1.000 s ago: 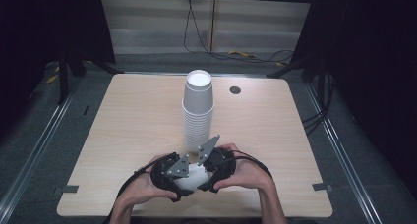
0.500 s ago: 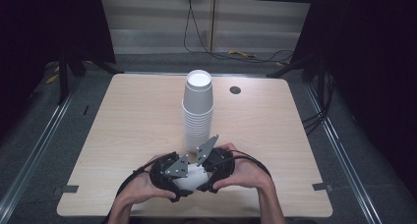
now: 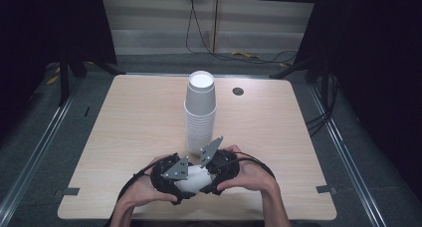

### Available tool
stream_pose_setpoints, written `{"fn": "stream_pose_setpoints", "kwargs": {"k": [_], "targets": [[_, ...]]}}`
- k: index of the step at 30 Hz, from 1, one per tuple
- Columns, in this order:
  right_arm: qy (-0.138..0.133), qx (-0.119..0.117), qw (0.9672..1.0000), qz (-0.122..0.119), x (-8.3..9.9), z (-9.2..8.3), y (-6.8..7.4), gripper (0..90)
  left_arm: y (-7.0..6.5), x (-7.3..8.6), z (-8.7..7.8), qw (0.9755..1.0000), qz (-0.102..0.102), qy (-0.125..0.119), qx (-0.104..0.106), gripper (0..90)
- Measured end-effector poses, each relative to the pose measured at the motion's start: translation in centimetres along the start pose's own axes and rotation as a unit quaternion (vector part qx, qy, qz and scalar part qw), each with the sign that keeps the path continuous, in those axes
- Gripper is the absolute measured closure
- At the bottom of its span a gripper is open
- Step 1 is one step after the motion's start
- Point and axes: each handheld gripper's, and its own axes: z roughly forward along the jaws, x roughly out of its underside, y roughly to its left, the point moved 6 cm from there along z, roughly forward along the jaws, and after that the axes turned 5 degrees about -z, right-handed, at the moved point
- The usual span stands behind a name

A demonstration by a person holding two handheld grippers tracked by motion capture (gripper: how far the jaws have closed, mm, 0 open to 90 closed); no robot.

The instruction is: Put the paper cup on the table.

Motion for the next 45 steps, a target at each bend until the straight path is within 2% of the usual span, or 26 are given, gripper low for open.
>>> {"fn": "stream_pose_setpoints", "kwargs": {"k": [1, 2, 6, 7, 8, 9, 11, 15, 17, 21, 23, 24, 25, 27, 29, 31, 33, 34, 36, 39, 40, 41, 42, 43, 44, 45], "targets": [[0.003, 0.002, 1.0, -0.001, 0.1, 0.0, -0.1, 22.3, 0.0, -0.1, -0.1, 1.0, -0.001, -0.007, 0.001, 13.7], [0.001, 0.0, 1.0, 0.001, 0.1, 0.1, -0.1, 22.3, 0.0, -0.2, -0.2, 0.9999, 0.001, -0.016, -0.007, 13.8], [-0.003, 0.004, 1.0, 0.006, 0.1, 0.0, -0.2, 22.3, 0.1, -0.3, -0.5, 0.9996, -0.001, -0.025, -0.01, 14.0], [-0.005, 0.005, 0.9999, 0.008, 0.1, -0.1, -0.3, 22.3, 0.1, -0.4, -0.6, 0.9992, -0.005, -0.038, -0.01, 14.4], [-0.005, 0.007, 0.9999, 0.008, 0.2, -0.1, -0.3, 22.3, 0.2, -0.6, -0.9, 0.9984, -0.01, -0.055, -0.012, 14.6], [-0.005, 0.007, 0.9999, 0.008, 0.2, -0.1, -0.3, 22.3, 0.2, -0.6, -0.9, 0.9984, -0.01, -0.055, -0.012, 15.0], [-0.006, 0.008, 0.9999, 0.012, 0.3, -0.2, -0.4, 22.2, 0.3, -0.7, -1.3, 0.9967, -0.016, -0.078, -0.014, 15.5], [0.0, 0.023, 0.9995, 0.024, 0.5, -0.2, -0.6, 22.2, 0.4, -0.9, -2.1, 0.9936, -0.024, -0.11, -0.01, 15.8], [-0.007, 0.023, 0.9994, 0.027, 0.5, -0.2, -0.6, 22.2, 0.6, -0.9, -2.4, 0.9928, -0.025, -0.116, -0.016, 15.8], [-0.02, 0.03, 0.9984, 0.044, 1.0, -0.1, -0.7, 22.2, 0.8, -0.7, -2.8, 0.989, -0.039, -0.142, -0.017, 15.8], [-0.025, 0.034, 0.9979, 0.049, 1.3, -0.1, -0.8, 22.0, 1.0, -0.6, -2.9, 0.9856, -0.055, -0.159, -0.011, 15.8], [-0.031, 0.038, 0.9976, 0.05, 1.3, -0.1, -0.8, 22.1, 1.1, -0.6, -2.9, 0.9849, -0.059, -0.163, -0.011, 15.7], [-0.043, 0.039, 0.9971, 0.049, 1.2, -0.2, -0.8, 22.0, 1.2, -0.6, -2.9, 0.9833, -0.067, -0.168, -0.016, 15.7], [-0.048, 0.043, 0.9966, 0.051, 1.2, -0.1, -0.9, 22.0, 1.5, -0.5, -2.9, 0.9797, -0.083, -0.181, -0.024, 15.7], [-0.056, 0.046, 0.9955, 0.061, 1.4, 0.0, -0.9, 21.9, 1.8, -0.4, -3.3, 0.9746, -0.095, -0.2, -0.036, 15.6], [-0.068, 0.05, 0.9941, 0.068, 1.7, 0.1, -1.1, 21.9, 2.1, -0.3, -3.7, 0.9693, -0.109, -0.215, -0.049, 15.7], [-0.095, 0.055, 0.9906, 0.082, 2.2, 0.0, -1.1, 21.9, 2.3, -0.1, -4.0, 0.965, -0.122, -0.228, -0.045, 15.6], [-0.095, 0.055, 0.9906, 0.082, 2.2, 0.0, -1.1, 21.9, 2.3, 0.0, -4.0, 0.9629, -0.129, -0.233, -0.045, 15.6], [-0.112, 0.065, 0.9876, 0.089, 2.4, -0.2, -1.2, 21.8, 2.5, 0.3, -4.2, 0.9607, -0.136, -0.238, -0.046, 15.6], [-0.133, 0.074, 0.9836, 0.097, 2.7, -0.4, -1.2, 21.8, 2.4, 0.5, -4.2, 0.9595, -0.14, -0.24, -0.046, 15.6], [-0.151, 0.08, 0.9799, 0.103, 2.8, -0.4, -1.1, 21.8, 2.4, 0.5, -4.2, 0.9592, -0.142, -0.24, -0.046, 15.7], [-0.151, 0.08, 0.9799, 0.103, 2.8, -0.4, -1.1, 21.8, 2.4, 0.5, -4.2, 0.958, -0.146, -0.242, -0.047, 15.7], [-0.159, 0.085, 0.9783, 0.102, 2.9, -0.3, -1.2, 21.8, 2.4, 0.7, -4.1, 0.9583, -0.144, -0.242, -0.05, 15.6], [-0.171, 0.098, 0.9749, 0.104, 3.1, -0.3, -1.3, 21.8, 2.4, 0.8, -4.1, 0.9568, -0.149, -0.244, -0.054, 15.6], [-0.183, 0.1, 0.9718, 0.11, 3.2, -0.3, -1.3, 21.9, 2.4, 0.9, -4.1, 0.9563, -0.151, -0.244, -0.055, 15.7], [-0.191, 0.098, 0.9703, 0.111, 3.3, -0.2, -1.3, 21.9, 2.5, 0.9, -4.1, 0.9553, -0.152, -0.247, -0.055, 15.6]]}}
